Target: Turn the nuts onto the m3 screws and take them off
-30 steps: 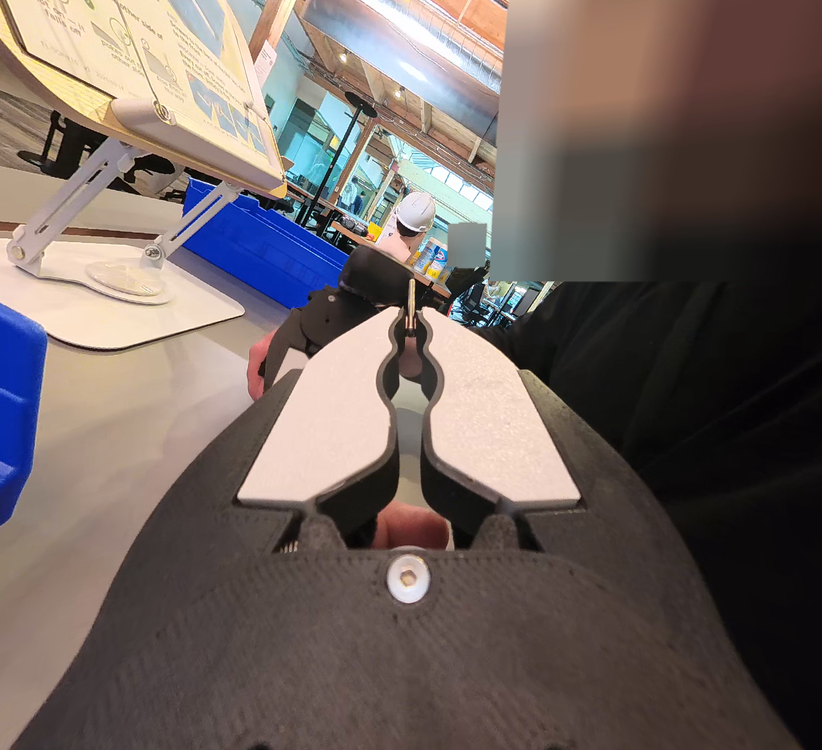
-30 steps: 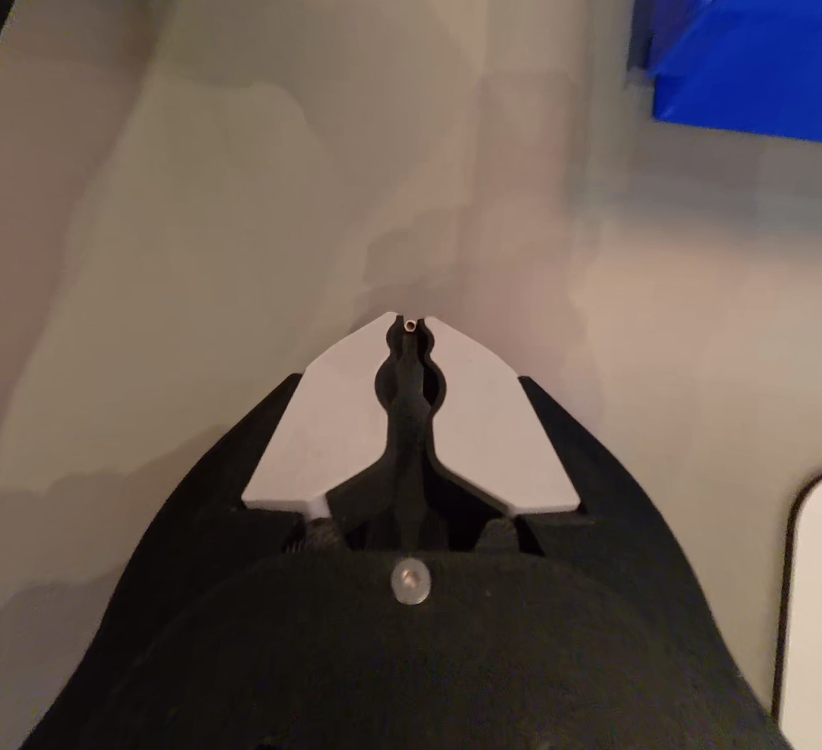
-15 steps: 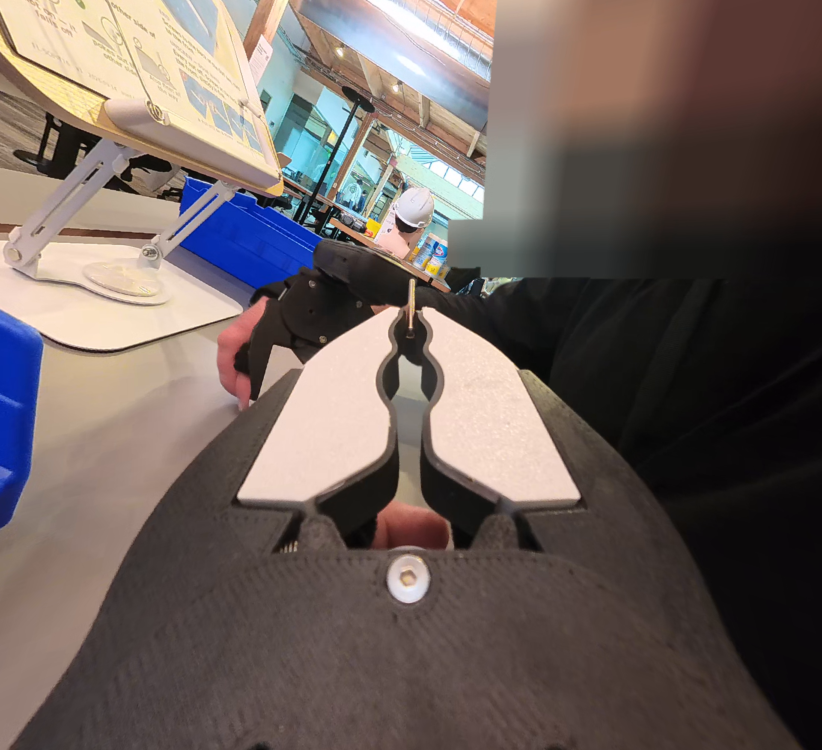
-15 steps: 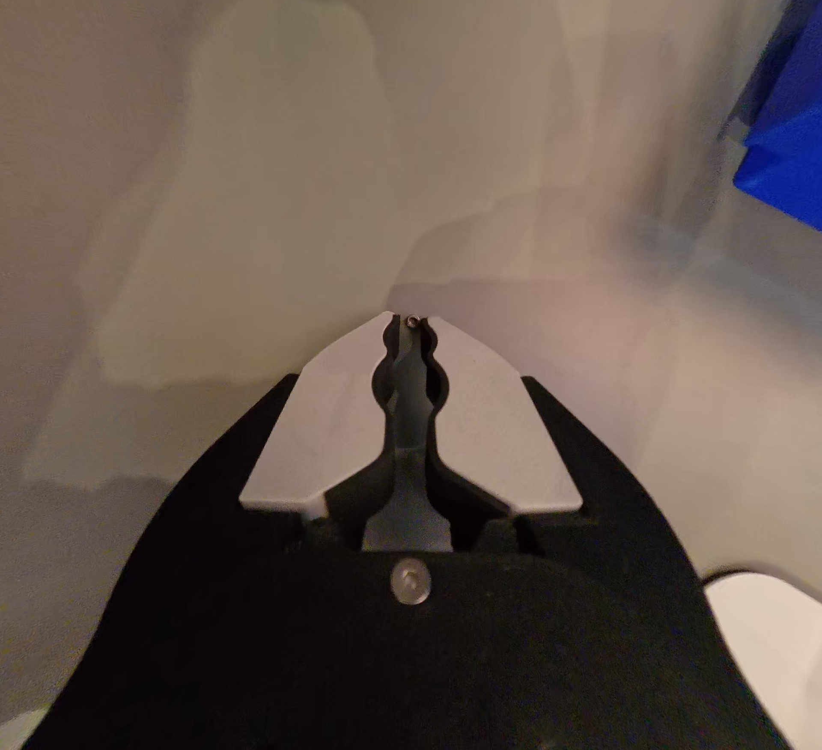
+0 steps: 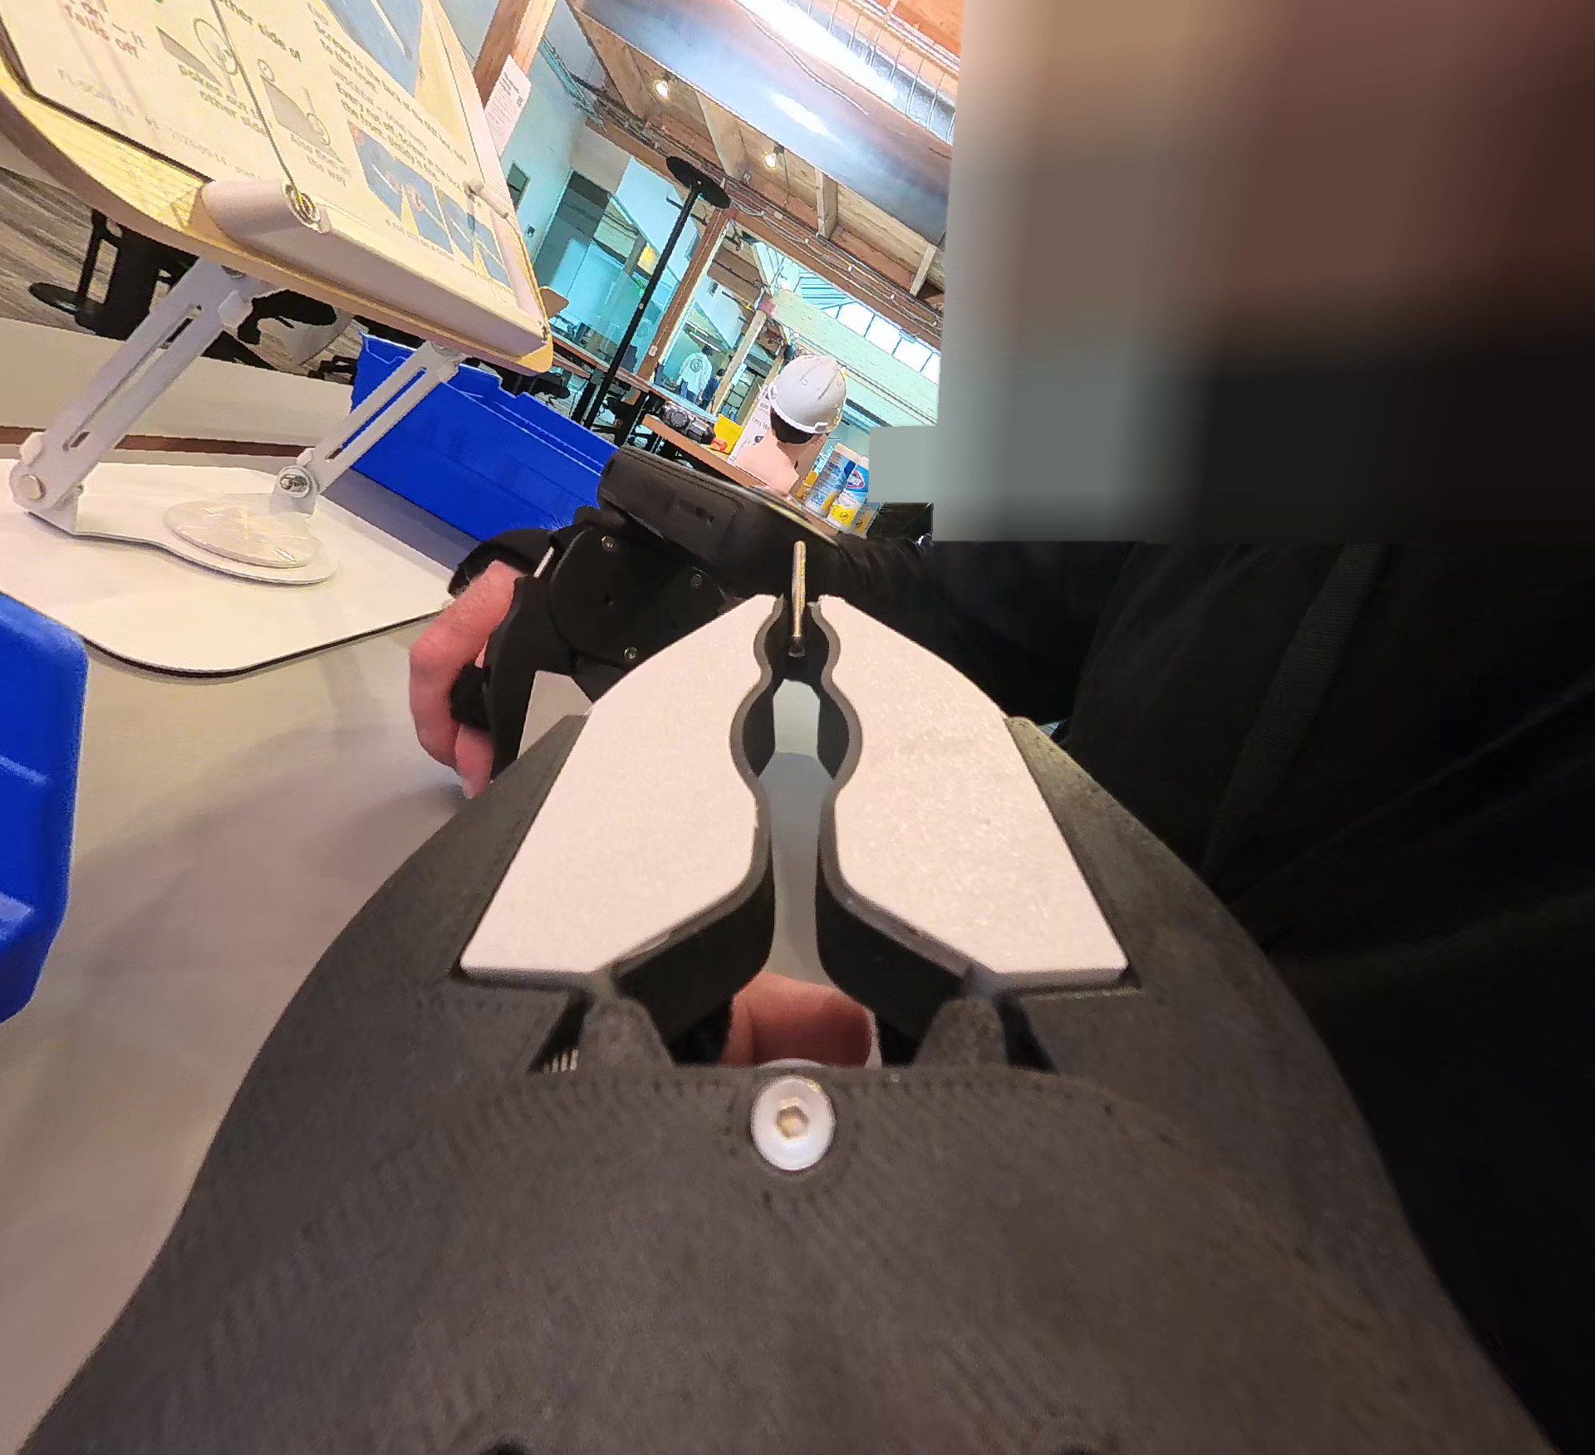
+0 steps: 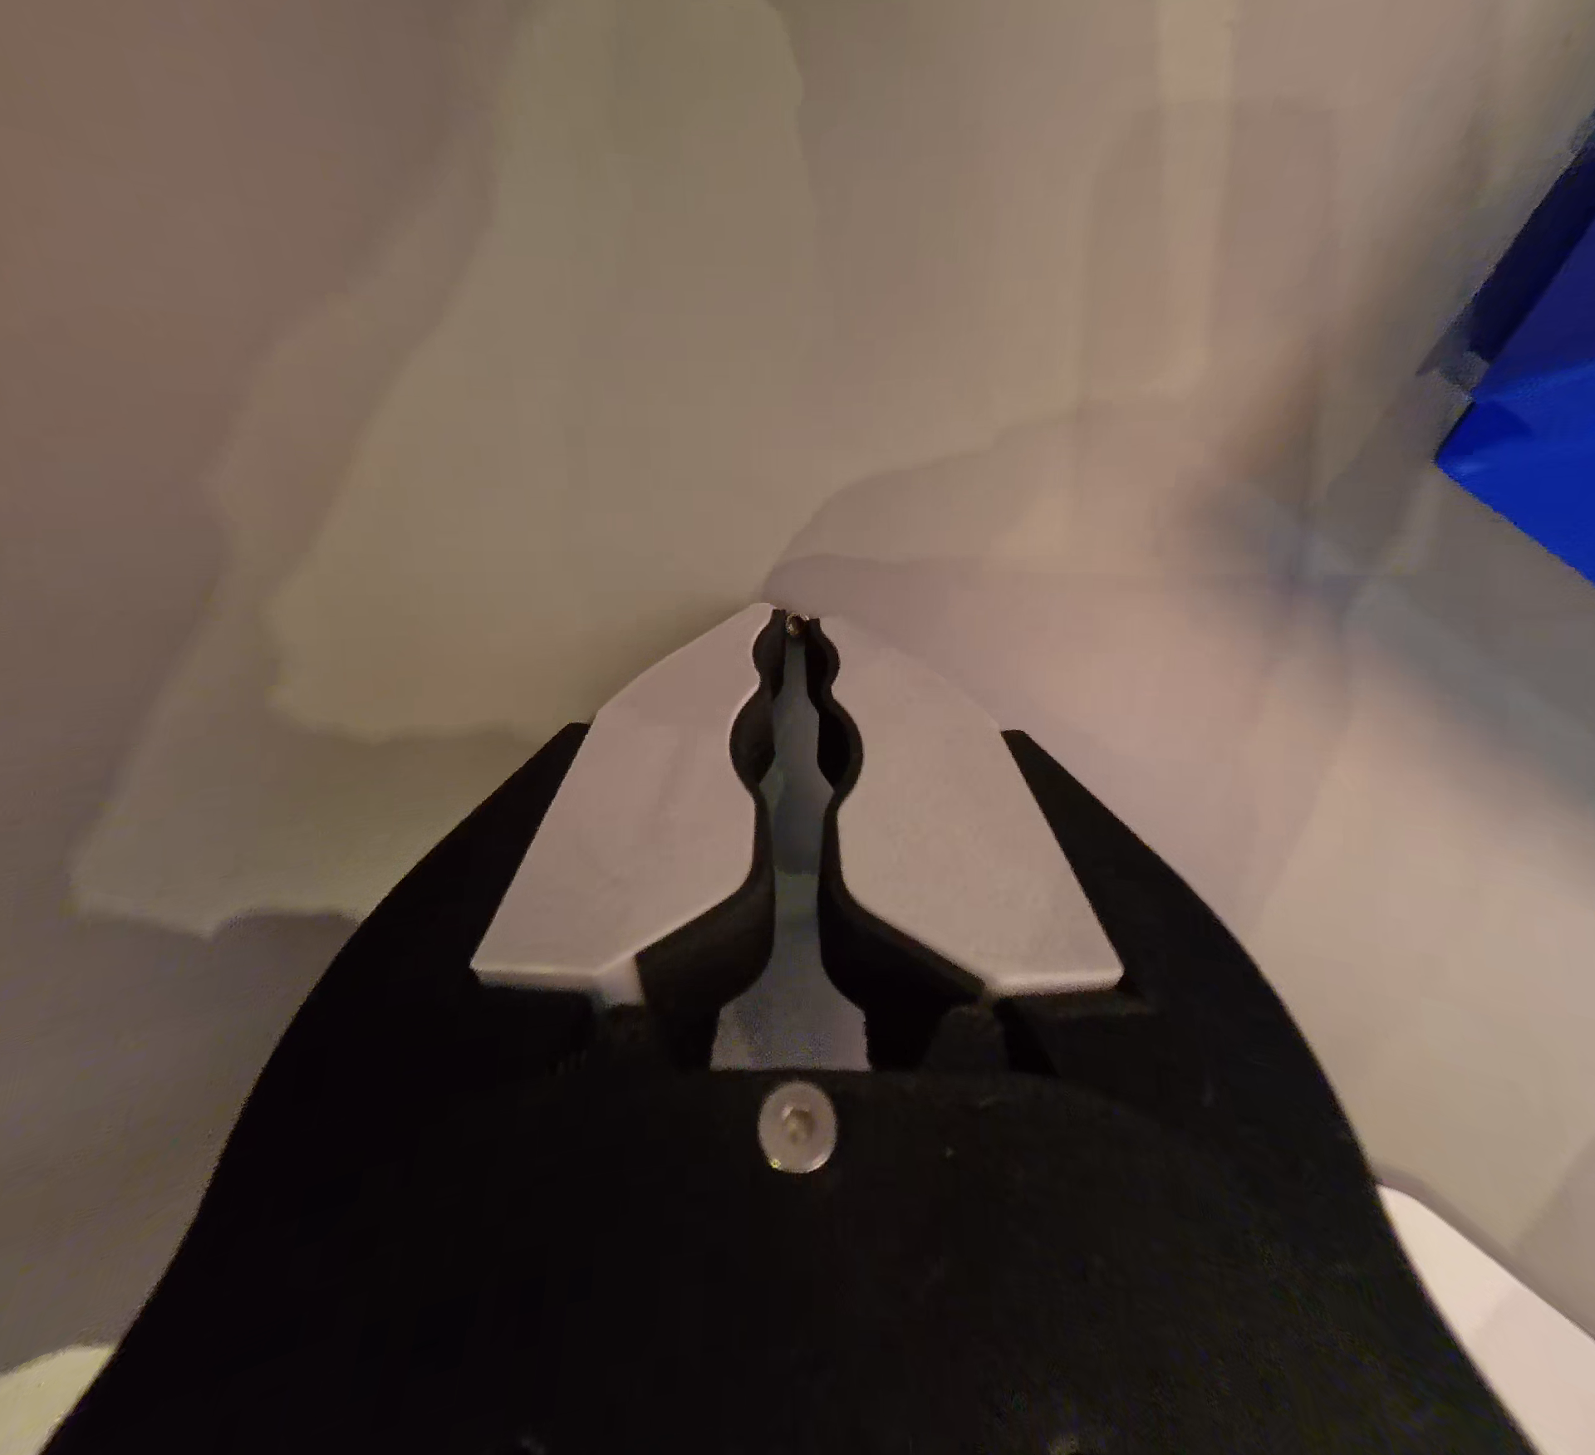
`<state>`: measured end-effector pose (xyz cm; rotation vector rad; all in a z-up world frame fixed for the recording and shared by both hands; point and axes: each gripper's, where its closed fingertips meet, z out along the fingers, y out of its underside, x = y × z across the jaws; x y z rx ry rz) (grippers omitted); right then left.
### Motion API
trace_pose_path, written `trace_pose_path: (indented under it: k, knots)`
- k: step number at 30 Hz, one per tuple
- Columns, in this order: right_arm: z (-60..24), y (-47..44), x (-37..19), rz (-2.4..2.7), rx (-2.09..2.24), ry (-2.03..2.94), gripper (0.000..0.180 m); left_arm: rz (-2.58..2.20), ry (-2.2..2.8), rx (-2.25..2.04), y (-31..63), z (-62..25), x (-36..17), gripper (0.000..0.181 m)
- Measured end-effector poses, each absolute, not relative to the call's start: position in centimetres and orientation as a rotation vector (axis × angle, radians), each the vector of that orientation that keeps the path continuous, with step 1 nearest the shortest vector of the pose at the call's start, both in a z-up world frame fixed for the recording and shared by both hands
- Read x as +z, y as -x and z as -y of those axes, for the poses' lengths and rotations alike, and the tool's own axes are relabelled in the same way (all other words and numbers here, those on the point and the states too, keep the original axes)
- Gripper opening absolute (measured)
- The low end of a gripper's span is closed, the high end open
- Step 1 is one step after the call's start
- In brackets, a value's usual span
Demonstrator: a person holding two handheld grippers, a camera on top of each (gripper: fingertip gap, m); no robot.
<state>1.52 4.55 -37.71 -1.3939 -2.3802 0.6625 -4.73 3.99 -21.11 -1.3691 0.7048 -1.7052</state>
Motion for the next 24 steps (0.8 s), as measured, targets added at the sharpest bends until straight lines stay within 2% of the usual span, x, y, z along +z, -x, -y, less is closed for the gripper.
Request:
trace_pose_path:
  k: [1,13,18,24]
  knots:
    - [-4.6,-1.5,-37.7,2.362,0.667,1.401,0.004,-0.702,1.368,-1.707,4.8,-4.0,-21.1,0.003]
    - [-5.4,-2.0,-36.3,2.143,0.753,1.507,0.000,-0.687,1.381,-1.727,4.4,-4.2,-21.6,0.003]
    - [-9.2,-0.7,-34.5,1.910,0.717,1.584,0.011,-0.680,1.380,-1.715,4.7,-4.4,-21.5,0.003]
    - [-15.4,1.6,-35.1,1.653,0.603,1.753,0.023,-0.692,1.382,-1.716,4.5,-4.2,-21.5,0.003]
